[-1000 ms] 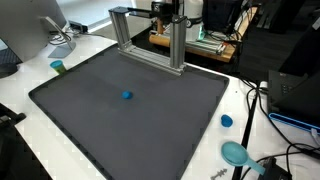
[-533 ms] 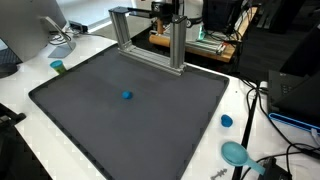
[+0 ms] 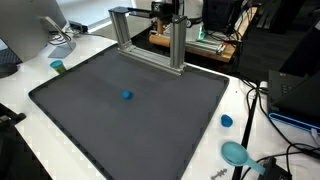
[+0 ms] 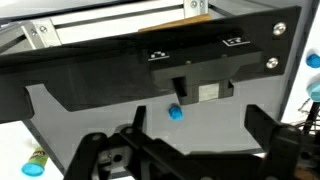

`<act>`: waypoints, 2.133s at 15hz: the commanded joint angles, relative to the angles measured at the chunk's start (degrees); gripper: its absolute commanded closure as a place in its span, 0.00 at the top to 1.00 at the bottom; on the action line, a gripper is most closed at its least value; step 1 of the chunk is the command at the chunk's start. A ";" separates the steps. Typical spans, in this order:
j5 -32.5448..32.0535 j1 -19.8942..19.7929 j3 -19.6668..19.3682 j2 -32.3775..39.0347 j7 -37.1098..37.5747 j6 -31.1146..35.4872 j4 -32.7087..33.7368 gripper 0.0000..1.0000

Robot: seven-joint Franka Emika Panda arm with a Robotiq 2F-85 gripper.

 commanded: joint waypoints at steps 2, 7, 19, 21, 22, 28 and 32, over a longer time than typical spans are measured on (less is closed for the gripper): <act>-2.62 0.70 2.75 -1.83 1.01 -0.63 -1.21 1.00; -5.02 1.37 4.17 -1.22 0.52 -3.01 -1.08 1.00; -3.36 1.99 3.48 -0.10 2.17 0.73 -1.06 1.00; -2.96 1.68 3.40 0.15 3.73 0.49 -1.08 1.00; -2.77 1.85 3.22 0.32 3.91 0.56 -1.20 1.00; -3.87 1.88 3.70 1.91 3.82 -0.27 -1.29 1.00; -3.63 2.33 3.83 2.21 3.73 0.33 -1.47 1.00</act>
